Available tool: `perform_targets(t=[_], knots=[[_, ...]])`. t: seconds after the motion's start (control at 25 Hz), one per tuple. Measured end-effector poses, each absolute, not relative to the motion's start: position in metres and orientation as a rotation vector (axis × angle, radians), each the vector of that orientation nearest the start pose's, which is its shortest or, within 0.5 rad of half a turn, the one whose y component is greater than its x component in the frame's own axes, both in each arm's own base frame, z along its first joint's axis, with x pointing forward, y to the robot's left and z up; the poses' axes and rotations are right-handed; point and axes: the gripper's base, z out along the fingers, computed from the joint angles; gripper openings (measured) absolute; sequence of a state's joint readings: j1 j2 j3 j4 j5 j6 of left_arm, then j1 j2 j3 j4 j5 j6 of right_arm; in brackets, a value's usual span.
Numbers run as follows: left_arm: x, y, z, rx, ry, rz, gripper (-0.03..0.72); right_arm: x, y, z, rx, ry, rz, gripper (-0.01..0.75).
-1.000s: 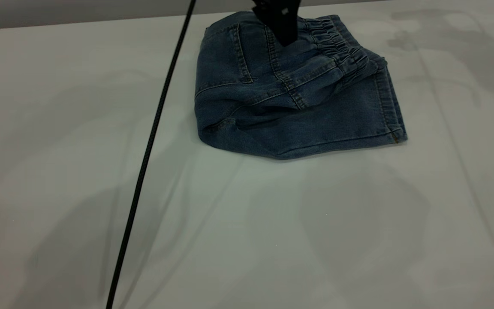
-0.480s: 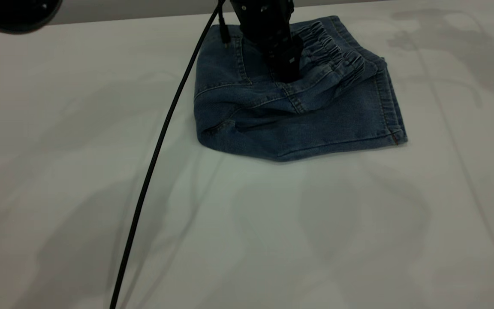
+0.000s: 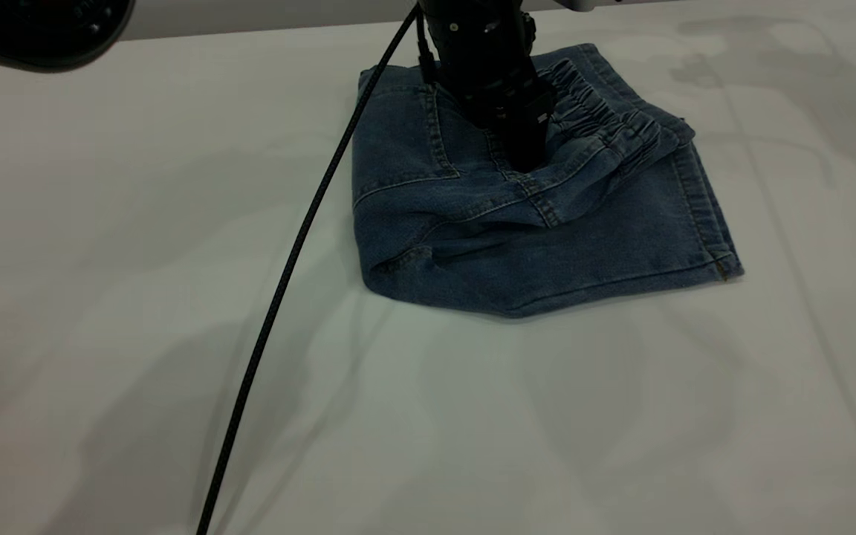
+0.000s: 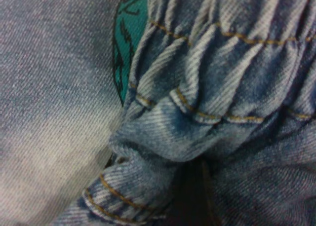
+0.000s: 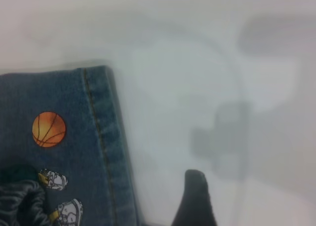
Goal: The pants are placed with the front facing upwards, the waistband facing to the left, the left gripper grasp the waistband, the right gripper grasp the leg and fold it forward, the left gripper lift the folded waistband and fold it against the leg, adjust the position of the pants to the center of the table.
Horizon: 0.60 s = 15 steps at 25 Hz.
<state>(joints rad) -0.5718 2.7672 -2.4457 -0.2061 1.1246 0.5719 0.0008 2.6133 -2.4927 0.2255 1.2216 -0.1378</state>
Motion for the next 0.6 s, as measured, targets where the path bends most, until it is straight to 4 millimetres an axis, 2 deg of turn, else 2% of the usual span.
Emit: perform_targets(t=[0.16, 0.28, 0.4, 0.6], knots=[[0.451, -0.309, 0.075, 1.505, 2.502, -0.263, 0.538, 0.543, 0.020, 0.161, -0.134, 2.795, 0.283, 0.479], [0.454, -0.306, 0.089, 1.528, 2.500, -0.200, 0.538, 0.544, 0.020, 0.167, -0.136, 2.775, 0.281, 0.479], [0.461, -0.307, 0.109, 1.495, 2.440, -0.150, 0.538, 0.545, 0.020, 0.184, -0.142, 2.729, 0.278, 0.479], [0.468, -0.307, 0.164, 1.353, 2.348, -0.130, 0.538, 0.540, 0.021, 0.220, -0.147, 2.661, 0.280, 0.479]])
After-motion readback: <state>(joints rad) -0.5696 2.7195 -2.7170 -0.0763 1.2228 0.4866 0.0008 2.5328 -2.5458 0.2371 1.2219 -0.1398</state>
